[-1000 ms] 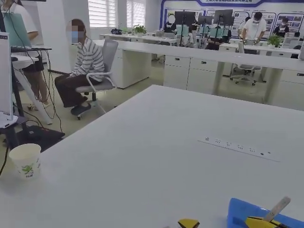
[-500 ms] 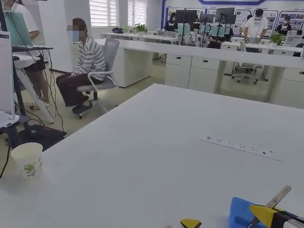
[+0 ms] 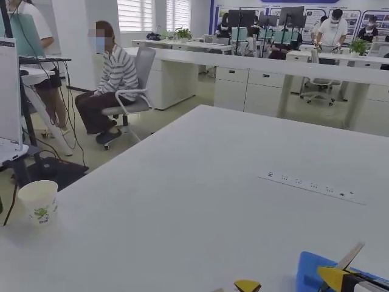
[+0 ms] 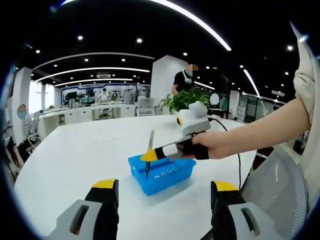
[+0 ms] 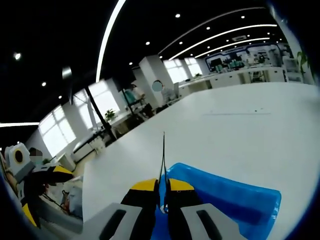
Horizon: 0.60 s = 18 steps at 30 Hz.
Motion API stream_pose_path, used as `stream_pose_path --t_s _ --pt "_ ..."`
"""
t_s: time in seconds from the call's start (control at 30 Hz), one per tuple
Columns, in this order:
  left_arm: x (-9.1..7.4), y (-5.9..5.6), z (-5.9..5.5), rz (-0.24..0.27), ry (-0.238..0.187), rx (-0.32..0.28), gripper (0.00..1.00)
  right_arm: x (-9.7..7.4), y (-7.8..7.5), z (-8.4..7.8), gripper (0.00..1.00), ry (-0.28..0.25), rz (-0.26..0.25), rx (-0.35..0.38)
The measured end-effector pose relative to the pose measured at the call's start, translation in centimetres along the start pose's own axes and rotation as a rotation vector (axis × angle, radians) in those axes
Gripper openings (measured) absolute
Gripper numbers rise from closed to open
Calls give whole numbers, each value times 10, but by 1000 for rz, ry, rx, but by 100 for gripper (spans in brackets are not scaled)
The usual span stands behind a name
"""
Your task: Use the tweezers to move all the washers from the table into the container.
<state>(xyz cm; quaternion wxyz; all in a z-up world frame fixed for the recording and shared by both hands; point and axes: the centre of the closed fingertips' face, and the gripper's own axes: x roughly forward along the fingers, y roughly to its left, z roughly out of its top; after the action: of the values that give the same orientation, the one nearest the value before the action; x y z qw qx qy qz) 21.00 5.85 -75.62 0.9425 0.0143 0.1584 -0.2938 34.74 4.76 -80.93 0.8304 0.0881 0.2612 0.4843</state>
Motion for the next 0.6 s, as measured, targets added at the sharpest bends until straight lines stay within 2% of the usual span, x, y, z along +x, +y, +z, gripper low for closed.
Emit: stream_pose_path --t_s 0.27,0.4,0.6 --pt "1 -1 -1 -4 6 2 75 6 -2 -12 3 48 -8 -43" --pt "-1 -1 6 -9 -37 -33 77 7 -5 -14 3 60 -12 -55" --pt "-1 0 6 -9 -36 -43 76 6 -3 -16 3 68 -14 -97"
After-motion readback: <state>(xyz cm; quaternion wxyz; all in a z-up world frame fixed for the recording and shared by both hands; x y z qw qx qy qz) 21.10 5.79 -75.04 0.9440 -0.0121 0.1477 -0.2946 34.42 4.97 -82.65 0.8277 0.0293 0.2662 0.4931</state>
